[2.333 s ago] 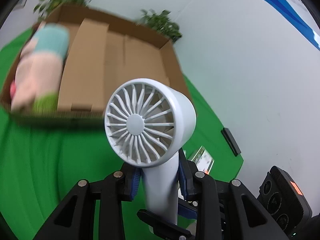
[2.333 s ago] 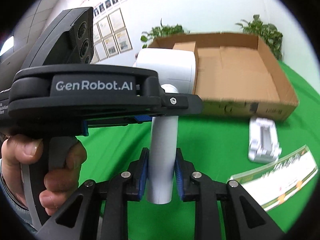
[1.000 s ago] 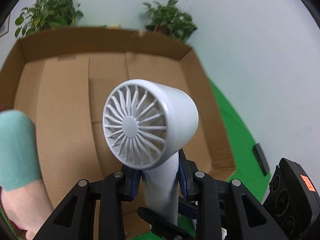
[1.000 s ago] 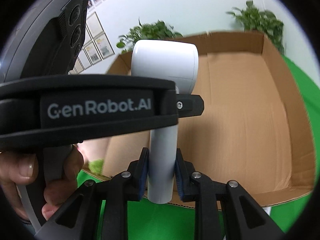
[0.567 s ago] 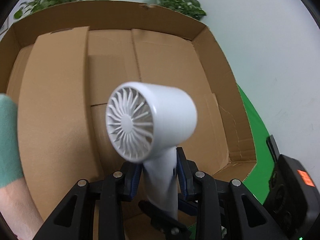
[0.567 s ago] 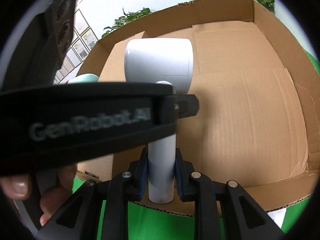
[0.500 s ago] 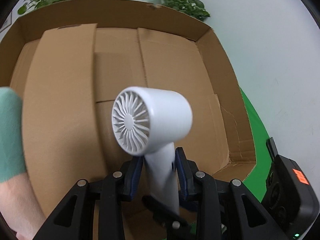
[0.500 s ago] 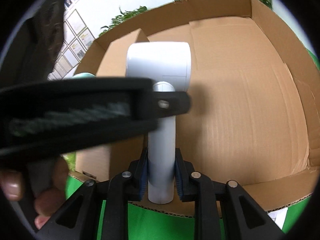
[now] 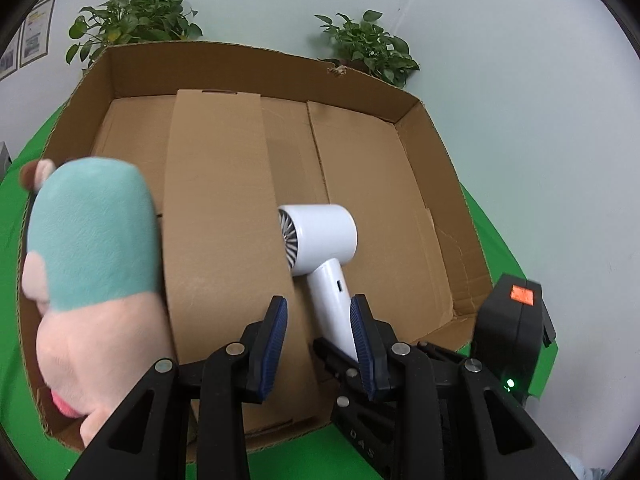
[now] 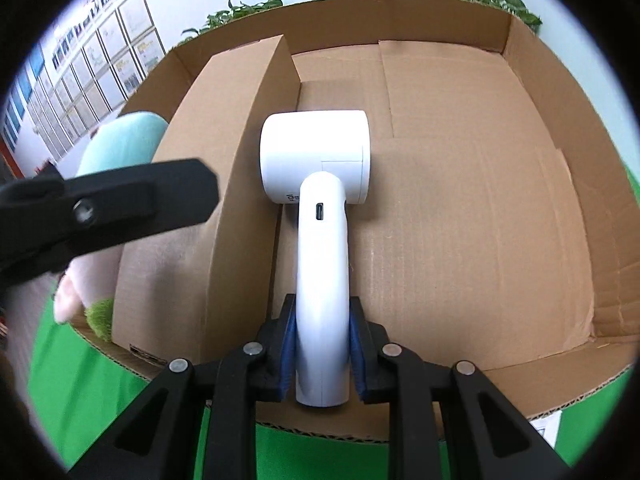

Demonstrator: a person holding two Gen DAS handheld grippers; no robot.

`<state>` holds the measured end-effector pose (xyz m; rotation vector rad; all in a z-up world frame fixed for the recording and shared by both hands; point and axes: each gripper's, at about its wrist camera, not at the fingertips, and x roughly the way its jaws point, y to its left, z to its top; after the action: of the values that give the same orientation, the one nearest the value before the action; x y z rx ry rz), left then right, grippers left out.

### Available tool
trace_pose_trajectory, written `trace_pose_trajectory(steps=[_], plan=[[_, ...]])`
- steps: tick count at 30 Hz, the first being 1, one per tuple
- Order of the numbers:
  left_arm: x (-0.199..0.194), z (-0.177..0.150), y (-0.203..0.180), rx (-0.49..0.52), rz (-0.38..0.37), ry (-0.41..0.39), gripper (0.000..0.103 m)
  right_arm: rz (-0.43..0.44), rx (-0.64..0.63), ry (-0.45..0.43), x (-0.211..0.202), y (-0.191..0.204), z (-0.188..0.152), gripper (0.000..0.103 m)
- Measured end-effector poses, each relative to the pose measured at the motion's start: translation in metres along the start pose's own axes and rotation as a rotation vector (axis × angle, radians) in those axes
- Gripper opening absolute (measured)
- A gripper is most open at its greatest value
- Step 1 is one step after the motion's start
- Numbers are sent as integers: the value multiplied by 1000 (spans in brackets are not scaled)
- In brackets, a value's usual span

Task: Organize objects
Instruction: 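Lower the hair dryer into the tray beside the brown box, open right gripper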

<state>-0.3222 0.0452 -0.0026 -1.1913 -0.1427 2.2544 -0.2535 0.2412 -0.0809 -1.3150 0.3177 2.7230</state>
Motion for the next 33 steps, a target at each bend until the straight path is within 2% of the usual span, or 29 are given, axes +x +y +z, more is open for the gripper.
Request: trace_pose_trajectory(steps=[3,5,9,13,21,28,30,32,33], plan=[[-4,-7,6,-6,-1,-5,30,-23,-7,8,1,-3,3,23],[-6,-12,12,-22,-1,-6,30,-1,-3,25,1,5,-2,26],[1,-14,13,-39,2,-17,30,14,-10,41,-1,2,-8,26],[-7,-24,20,-48,2,-25,30,68,49,77,6,-9,-11,26],[-4,-27,19,-27,8,-35,30,92,88,73,9,-14,-21,26],[-4,-26,17,-3,18,-38,30,104,56,108,3,-22,-26,28],[-5,-27,17,6,25,-41,30,91,22,106,-3,-23,-27,37],[-6,-27,15,23,45,-44,30,40,-23,64,-17,-25,-33,61],[-7,-28,14,34,62,-50,30,26,-36,37,-24,-27,-36,69]])
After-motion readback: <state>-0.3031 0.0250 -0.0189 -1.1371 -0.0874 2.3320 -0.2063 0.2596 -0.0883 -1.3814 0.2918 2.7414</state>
